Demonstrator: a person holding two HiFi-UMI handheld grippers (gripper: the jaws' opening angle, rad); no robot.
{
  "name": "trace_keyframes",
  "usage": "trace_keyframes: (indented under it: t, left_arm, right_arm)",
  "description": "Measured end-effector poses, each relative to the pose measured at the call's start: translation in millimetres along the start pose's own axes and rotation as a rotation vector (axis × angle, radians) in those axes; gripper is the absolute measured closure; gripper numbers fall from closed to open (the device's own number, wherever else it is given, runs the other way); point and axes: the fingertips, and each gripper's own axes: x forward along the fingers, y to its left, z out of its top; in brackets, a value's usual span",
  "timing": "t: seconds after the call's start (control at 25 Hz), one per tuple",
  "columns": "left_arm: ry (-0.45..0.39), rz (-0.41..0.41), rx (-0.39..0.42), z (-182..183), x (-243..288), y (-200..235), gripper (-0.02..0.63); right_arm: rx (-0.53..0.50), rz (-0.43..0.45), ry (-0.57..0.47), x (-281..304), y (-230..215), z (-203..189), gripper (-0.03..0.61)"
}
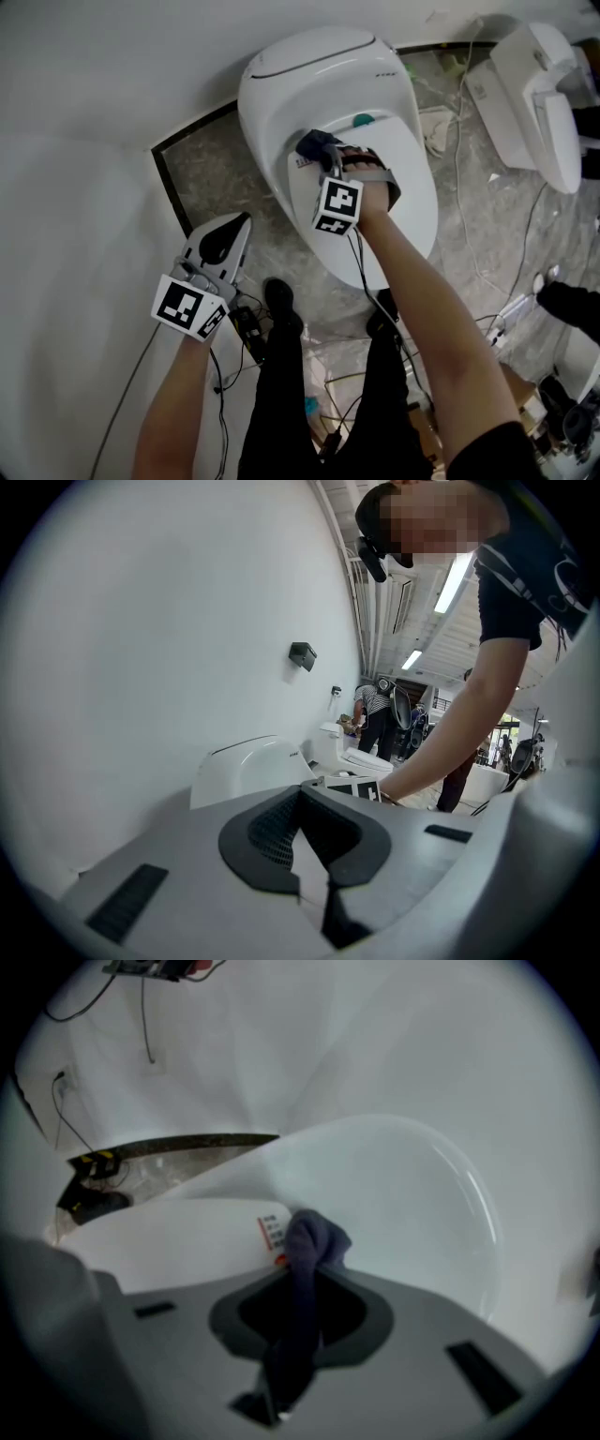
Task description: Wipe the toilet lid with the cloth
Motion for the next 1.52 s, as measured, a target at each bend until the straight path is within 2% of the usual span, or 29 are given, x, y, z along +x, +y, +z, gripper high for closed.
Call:
trace_keyframes:
  t: [0.56, 1.0, 1.52]
  left_arm:
    - [0.021, -0.019, -0.002, -10.9, 1.1, -15.7, 0.598]
    - [0.005, -0.024, 0.003, -5.3, 7.8, -23.9, 0.600]
    - [-0.007, -0.030, 0.007, 1.3, 21.9, -32.7, 0.600]
  right_arm:
    - [-0.014, 0.061, -0.038, -15.8, 49.1, 15.7, 0.511]
    - [-0.041, 0.125, -0.091, -37.4, 105.9, 38.0, 0.511]
    - [0.012, 0.198, -0.123, -56.1, 142.5, 43.5, 0.511]
